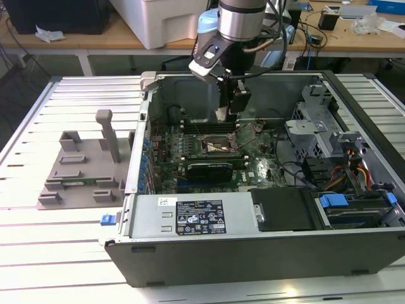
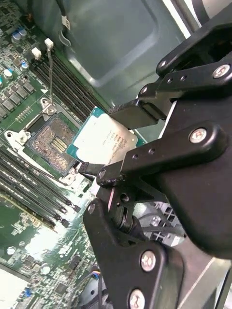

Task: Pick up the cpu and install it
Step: 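Place the cpu into insertion slot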

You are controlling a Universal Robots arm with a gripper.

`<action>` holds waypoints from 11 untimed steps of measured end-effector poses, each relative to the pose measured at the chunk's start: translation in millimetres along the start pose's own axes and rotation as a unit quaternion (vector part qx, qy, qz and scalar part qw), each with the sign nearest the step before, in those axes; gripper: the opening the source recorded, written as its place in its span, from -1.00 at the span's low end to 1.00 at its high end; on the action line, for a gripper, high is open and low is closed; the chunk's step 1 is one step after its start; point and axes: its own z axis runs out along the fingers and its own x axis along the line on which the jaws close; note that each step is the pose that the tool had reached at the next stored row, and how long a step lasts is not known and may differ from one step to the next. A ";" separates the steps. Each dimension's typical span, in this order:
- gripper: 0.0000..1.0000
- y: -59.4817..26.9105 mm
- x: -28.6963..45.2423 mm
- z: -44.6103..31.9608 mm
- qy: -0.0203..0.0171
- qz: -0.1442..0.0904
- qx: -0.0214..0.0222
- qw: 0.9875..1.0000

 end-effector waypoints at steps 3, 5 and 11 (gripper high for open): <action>0.07 0.2 2.6 7.5 -0.008 0.028 0.001 1.000; 0.07 -5.9 5.0 26.2 -0.008 0.038 0.001 0.999; 0.07 -11.8 5.3 54.7 -0.008 0.065 0.000 0.998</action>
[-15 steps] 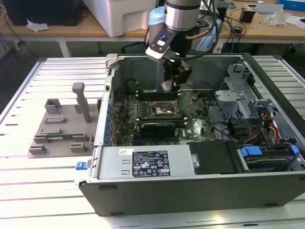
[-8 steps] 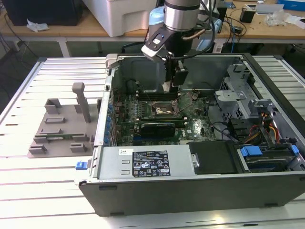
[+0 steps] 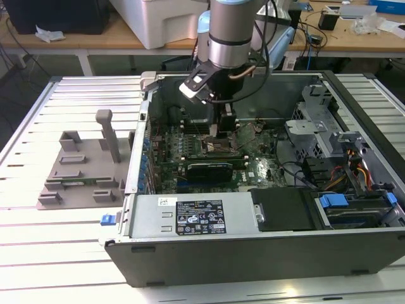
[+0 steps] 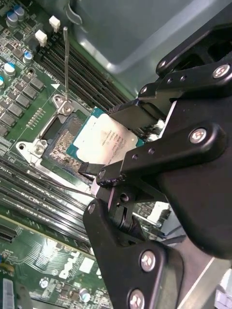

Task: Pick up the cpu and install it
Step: 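Place the cpu into insertion slot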

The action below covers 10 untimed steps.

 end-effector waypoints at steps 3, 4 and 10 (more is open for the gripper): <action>0.07 -1.9 -0.1 10.5 0.000 0.001 0.000 1.000; 0.07 -2.4 -0.2 12.1 0.000 0.001 0.000 1.000; 0.07 -3.4 -0.4 25.5 0.000 0.001 0.000 1.000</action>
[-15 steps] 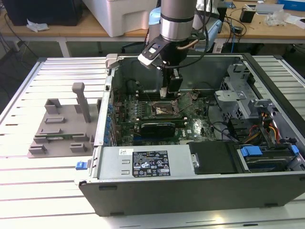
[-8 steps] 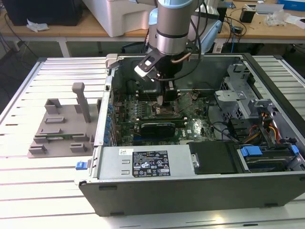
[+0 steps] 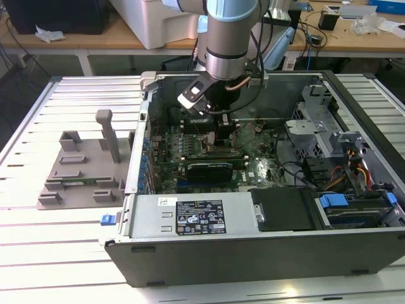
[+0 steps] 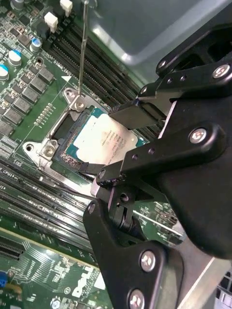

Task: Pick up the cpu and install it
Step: 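Place the cpu into insertion slot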

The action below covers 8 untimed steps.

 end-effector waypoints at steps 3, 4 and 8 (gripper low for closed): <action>0.07 -0.3 -0.7 4.5 0.000 0.000 0.000 1.000; 0.07 -0.4 -0.8 5.2 0.000 0.000 0.000 1.000; 0.07 -0.9 -2.2 7.8 0.000 0.000 0.000 1.000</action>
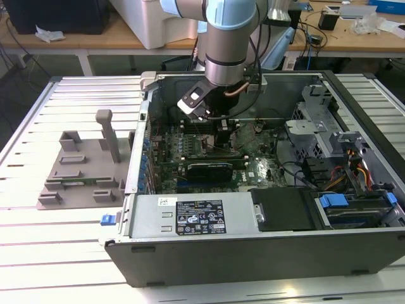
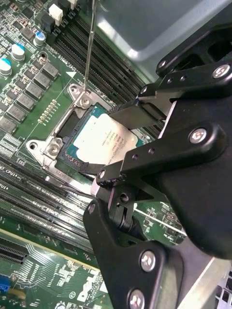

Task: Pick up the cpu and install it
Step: 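Place the cpu into insertion slot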

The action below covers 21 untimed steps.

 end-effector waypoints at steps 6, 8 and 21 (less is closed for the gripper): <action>0.07 0.0 -0.4 1.8 0.000 0.000 0.000 1.000; 0.07 0.0 -0.4 2.5 0.000 0.000 0.000 1.000; 0.22 0.5 4.0 -12.8 0.000 0.000 0.000 1.000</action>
